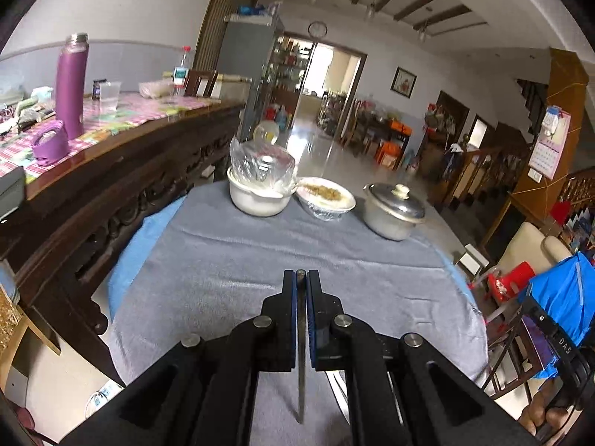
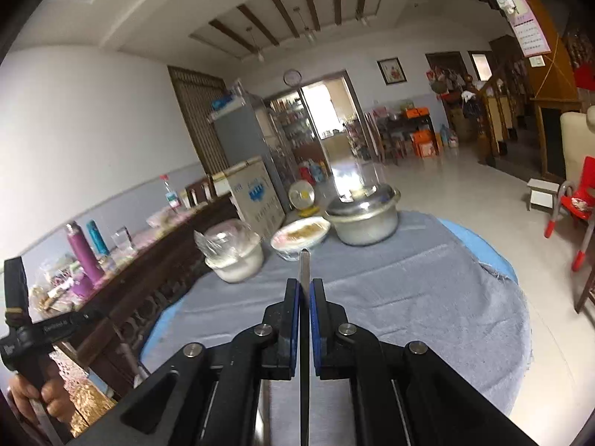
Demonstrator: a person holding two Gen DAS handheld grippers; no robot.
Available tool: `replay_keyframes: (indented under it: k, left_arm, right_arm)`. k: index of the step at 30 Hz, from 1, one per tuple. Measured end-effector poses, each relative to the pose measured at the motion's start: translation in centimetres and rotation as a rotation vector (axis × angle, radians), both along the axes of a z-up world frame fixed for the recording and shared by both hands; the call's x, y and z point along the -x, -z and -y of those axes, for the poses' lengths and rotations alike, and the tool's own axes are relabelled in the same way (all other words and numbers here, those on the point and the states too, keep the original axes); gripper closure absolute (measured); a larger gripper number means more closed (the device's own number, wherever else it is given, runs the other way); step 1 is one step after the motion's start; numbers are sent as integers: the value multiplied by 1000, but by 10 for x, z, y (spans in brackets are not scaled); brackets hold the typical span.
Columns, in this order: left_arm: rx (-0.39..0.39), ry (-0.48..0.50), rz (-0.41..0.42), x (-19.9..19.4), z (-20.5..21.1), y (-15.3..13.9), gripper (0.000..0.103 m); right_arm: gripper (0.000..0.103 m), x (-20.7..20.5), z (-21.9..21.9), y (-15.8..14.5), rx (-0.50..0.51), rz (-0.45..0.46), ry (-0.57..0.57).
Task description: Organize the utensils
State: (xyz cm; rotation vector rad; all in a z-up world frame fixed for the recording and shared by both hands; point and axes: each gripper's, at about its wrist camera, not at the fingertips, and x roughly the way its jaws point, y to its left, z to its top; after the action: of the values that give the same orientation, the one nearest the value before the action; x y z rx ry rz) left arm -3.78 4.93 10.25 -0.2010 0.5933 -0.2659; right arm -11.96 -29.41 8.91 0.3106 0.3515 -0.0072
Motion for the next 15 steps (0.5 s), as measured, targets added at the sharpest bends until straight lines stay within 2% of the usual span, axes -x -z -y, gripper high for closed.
replay_keyframes:
  k: [15]
  left_arm:
    - [7,61,122,68,4,-49,98]
  right_arm:
    - [97,49,-36,-46,24,167,-36]
